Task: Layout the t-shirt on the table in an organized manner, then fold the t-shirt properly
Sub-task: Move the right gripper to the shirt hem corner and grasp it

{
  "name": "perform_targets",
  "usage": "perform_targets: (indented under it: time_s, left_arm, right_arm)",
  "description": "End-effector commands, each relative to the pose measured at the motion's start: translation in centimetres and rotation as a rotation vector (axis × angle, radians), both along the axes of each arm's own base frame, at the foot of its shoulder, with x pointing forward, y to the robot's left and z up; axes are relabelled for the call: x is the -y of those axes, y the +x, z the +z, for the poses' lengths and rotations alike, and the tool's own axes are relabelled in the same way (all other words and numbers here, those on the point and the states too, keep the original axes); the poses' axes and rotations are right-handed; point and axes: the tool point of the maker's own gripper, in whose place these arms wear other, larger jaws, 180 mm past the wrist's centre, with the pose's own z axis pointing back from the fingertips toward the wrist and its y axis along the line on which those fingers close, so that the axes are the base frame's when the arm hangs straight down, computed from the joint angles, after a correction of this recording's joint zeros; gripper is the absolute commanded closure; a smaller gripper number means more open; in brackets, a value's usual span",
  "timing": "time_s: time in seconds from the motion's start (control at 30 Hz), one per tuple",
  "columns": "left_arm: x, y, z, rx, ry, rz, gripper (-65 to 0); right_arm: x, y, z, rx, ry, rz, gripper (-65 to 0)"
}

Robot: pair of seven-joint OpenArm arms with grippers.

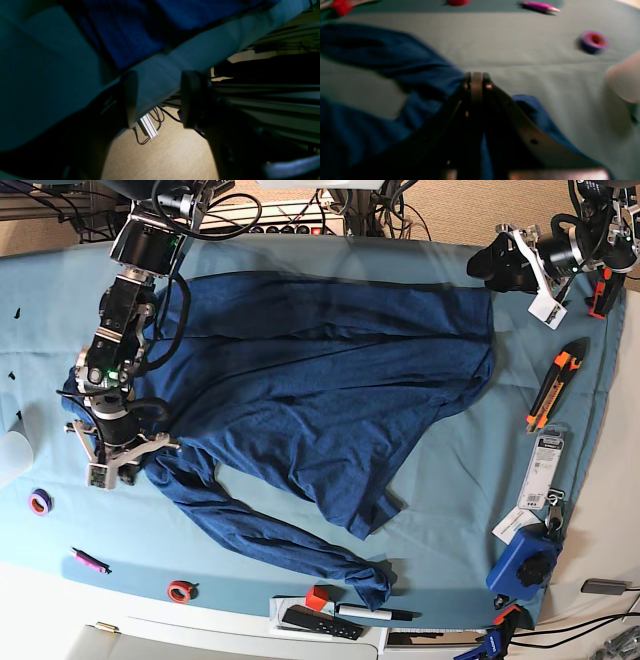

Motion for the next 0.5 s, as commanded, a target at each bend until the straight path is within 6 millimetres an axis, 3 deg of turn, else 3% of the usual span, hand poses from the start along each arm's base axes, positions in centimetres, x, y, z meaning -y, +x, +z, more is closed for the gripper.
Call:
perform_targets:
  time_s: [0.0,0.1,0.33,0.47]
  left_arm:
    - [-0.1,0.6,0.9,0.033,-0.014,-0.001,-27.8]
    - [-0.1,0.6,0.9,0.034,-0.014,-0.001,-27.8]
    - [-0.1,0.6,0.9,0.034,-0.014,-0.001,-27.9]
    - [-0.1,0.7,1.0,0.037,-0.014,-0.001,-27.9]
  right_arm:
    - [1.1,0.7,2.6,0.083,-0.033,-0.034,0.0]
    - [2.2,0.4,2.9,0.102,-0.037,-0.101,0.0]
    - [1.7,0.3,2.2,0.058,-0.032,-0.068,0.0]
    - [1.2,0.1,1.0,-0.012,-0.024,-0.039,-27.5]
